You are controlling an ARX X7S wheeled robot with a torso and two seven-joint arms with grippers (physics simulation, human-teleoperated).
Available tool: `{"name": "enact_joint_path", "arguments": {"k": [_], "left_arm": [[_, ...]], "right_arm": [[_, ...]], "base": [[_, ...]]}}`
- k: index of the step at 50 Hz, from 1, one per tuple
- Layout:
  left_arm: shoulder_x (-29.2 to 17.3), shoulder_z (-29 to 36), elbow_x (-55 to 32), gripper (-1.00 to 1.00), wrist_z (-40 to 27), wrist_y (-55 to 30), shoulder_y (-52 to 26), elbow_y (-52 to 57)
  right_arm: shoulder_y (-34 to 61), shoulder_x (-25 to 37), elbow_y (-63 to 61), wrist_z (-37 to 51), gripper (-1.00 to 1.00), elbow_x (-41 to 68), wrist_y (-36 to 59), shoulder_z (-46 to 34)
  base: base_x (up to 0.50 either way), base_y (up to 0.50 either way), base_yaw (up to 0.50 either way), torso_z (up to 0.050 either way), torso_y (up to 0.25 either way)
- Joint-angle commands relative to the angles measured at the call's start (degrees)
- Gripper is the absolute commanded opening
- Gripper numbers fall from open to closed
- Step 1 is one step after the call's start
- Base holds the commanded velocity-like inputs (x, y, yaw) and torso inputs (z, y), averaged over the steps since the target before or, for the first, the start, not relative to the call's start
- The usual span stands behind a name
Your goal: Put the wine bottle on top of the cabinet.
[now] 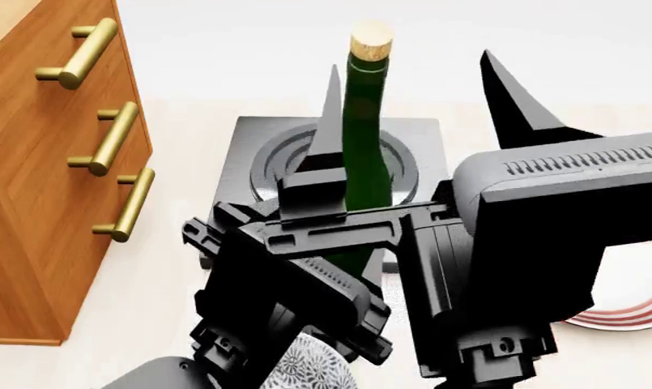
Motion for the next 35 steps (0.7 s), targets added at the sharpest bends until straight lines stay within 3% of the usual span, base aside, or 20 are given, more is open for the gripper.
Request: {"name": "enact_joint_path", "arguments": {"k": [1, 10, 35], "left_arm": [[-2.31, -2.17, -1.05, -1.0, -1.03, 0.12, -1.94, -0.55], [-6.43, -5.7, -2.1, -1.0, -2.67, -3.01, -4.16, 1.54], [-14.07, -14.84, -4.38, -1.0, -0.53, -17.51, -29.1, -1.08]], "right_arm": [[-9.35, 0.89, -6.58, 1.43, 1.0, 2.28, -2.3, 4.42], [-18.19, 1.37, -5.67, -0.26, 1.0, -1.51, -9.71, 3.31], [-27.14, 2.26, -1.34, -2.2, 1.0, -5.62, -18.86, 1.01]], "base": [[0.0, 0.0, 0.0, 0.0, 0.0], [0.0, 0.0, 0.0, 0.001, 0.001], [0.0, 0.0, 0.0, 0.0, 0.001]]}}
